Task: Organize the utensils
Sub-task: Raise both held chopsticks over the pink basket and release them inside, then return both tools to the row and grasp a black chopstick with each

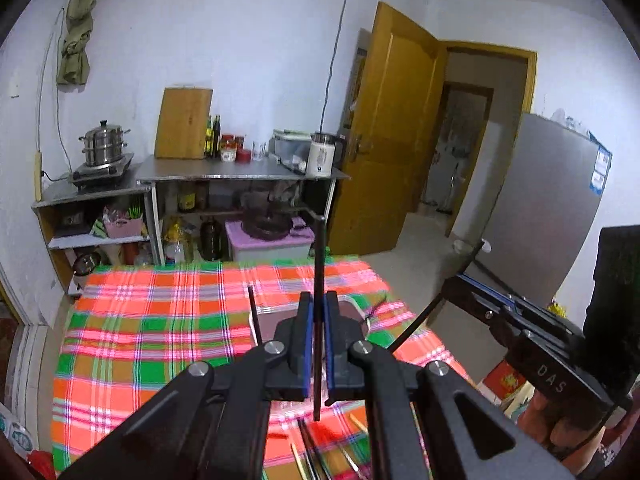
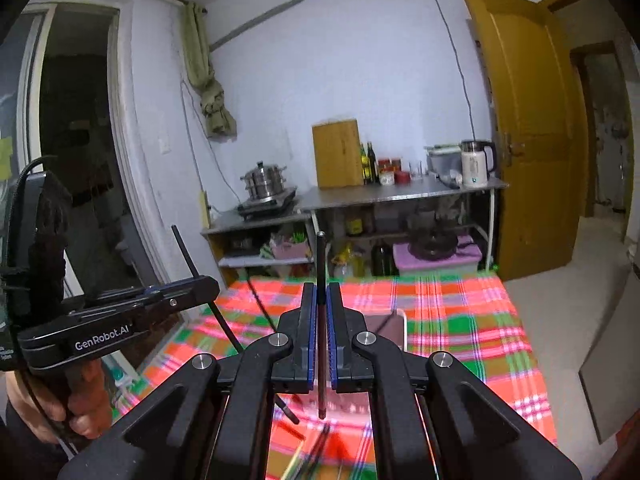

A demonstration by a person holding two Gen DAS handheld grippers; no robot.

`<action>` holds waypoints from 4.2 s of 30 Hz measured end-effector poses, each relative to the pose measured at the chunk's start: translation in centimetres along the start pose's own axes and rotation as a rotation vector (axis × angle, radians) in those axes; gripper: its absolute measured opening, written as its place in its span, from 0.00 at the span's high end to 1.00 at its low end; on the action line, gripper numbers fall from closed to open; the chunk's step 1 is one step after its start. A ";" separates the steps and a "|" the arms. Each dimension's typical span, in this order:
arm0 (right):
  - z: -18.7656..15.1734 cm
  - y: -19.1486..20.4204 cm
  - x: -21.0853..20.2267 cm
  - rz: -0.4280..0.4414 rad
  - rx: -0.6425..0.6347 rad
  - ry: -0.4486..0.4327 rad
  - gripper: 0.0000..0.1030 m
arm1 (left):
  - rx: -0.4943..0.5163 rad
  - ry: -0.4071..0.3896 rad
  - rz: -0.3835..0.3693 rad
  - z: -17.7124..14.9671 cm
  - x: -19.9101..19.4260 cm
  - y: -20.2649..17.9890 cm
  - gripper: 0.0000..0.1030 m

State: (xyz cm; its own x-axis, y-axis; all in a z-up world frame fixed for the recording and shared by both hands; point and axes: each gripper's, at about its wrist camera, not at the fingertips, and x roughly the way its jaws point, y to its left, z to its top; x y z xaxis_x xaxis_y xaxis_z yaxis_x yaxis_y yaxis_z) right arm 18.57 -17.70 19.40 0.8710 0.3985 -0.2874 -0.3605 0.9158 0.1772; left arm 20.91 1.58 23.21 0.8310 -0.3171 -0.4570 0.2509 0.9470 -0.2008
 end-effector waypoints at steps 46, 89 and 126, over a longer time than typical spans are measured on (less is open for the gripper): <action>-3.3 -2.3 2.3 0.010 0.049 0.067 0.88 | -0.036 -0.013 0.021 -4.8 1.6 2.1 0.73; -19.4 -1.1 7.3 0.037 0.089 0.520 0.88 | -0.103 0.218 0.011 -18.5 2.9 4.4 0.73; -21.2 -4.2 8.9 -0.001 0.103 0.562 0.92 | -0.025 0.451 -0.012 -20.7 14.4 1.0 0.75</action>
State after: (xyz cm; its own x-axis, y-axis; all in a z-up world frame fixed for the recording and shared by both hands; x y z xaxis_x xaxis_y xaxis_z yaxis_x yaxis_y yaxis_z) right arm 20.78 -16.95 -3.82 0.5493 0.3896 -0.7393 -0.3011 0.9175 0.2598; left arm 22.86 -3.07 -1.50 0.5277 -0.3242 -0.7851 0.2421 0.9434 -0.2268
